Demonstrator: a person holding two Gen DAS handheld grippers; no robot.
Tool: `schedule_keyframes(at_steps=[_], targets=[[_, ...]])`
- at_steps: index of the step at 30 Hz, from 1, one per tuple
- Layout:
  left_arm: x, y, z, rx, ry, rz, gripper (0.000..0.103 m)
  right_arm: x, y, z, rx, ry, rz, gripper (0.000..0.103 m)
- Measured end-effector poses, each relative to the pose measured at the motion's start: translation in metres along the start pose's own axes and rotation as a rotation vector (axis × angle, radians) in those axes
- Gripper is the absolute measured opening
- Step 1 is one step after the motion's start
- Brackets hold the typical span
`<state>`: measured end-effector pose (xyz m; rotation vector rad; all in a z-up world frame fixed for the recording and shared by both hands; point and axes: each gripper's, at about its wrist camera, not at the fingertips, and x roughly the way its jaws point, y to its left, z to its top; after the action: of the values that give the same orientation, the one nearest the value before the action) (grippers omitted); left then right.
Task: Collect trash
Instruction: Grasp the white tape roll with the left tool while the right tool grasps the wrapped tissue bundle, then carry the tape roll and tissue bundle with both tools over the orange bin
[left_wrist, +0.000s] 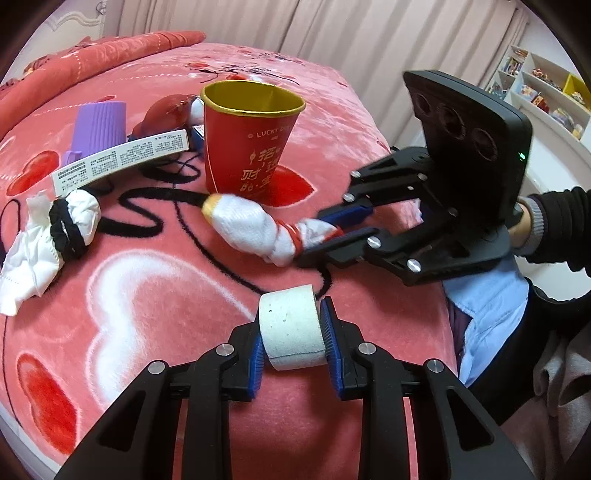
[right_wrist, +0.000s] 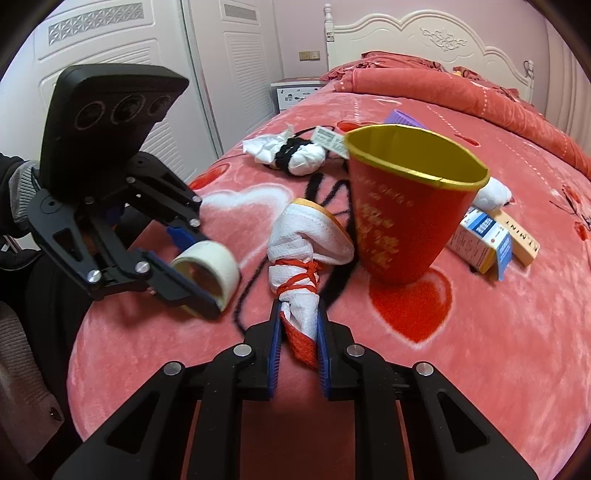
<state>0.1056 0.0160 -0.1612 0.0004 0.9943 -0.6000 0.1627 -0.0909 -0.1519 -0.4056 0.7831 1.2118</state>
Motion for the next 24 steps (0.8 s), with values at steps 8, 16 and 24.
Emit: schedule_keyframes(at_steps=[8, 16, 24], targets=[[-0.025, -0.025, -0.003, 0.054, -0.014, 0.029, 0.027, -0.035, 0.037, -0.007, -0.047, -0.048, -0.016, 0.017], [-0.064, -0.056, -0.003, 0.091, -0.099, 0.025, 0.027, -0.101, 0.069, -0.008, -0.01, -0.145, -0.06, 0.017], [-0.061, -0.101, 0.01, 0.195, -0.118, -0.037, 0.027, -0.165, 0.081, -0.049, 0.099, -0.208, -0.168, 0.017]])
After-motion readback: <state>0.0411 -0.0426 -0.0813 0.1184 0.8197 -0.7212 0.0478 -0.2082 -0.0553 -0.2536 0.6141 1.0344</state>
